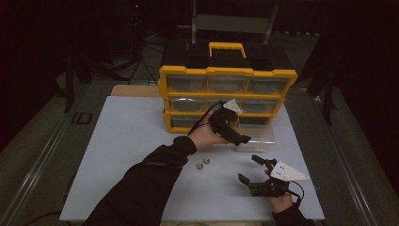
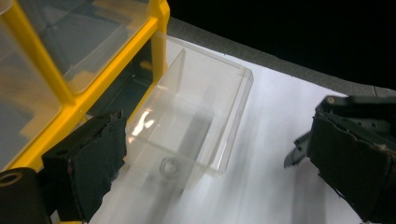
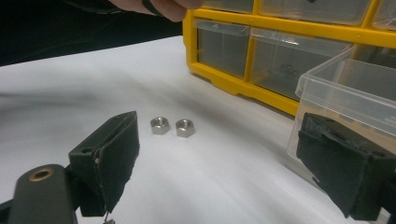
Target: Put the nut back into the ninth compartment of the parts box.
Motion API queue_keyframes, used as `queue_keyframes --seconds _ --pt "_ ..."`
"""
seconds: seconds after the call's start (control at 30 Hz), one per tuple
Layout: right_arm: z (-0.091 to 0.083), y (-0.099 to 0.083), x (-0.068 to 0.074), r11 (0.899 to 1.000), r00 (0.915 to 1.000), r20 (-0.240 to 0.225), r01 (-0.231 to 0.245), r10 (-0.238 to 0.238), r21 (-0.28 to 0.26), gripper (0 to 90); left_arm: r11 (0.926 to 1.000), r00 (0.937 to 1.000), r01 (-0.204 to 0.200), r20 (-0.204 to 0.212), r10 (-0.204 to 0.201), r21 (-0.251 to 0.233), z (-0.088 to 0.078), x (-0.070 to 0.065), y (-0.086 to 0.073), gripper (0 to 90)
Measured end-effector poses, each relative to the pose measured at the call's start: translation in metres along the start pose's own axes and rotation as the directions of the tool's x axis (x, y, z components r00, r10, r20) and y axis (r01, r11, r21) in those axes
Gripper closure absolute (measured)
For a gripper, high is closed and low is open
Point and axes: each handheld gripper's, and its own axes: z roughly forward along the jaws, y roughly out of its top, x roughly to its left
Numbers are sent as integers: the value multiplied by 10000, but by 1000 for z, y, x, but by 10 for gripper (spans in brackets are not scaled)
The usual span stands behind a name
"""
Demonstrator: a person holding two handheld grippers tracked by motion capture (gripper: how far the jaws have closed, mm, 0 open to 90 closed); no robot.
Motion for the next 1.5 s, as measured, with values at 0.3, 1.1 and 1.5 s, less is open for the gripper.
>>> queue_keyframes --seconds 0.3,1.1,1.5 --pt "0 0 0 10000 10000 3 0 0 15 132 10000 9997 -12 -248 11 -41 -21 0 -17 44" --pt "1 1 1 10000 10000 20 10 -10 55 133 9996 9963 265 -816 -264 9 -58 -3 -71 45" --pt "1 1 2 9999 10000 24 28 -28 97 133 9986 9960 445 -791 -423 270 -55 -5 -104 54"
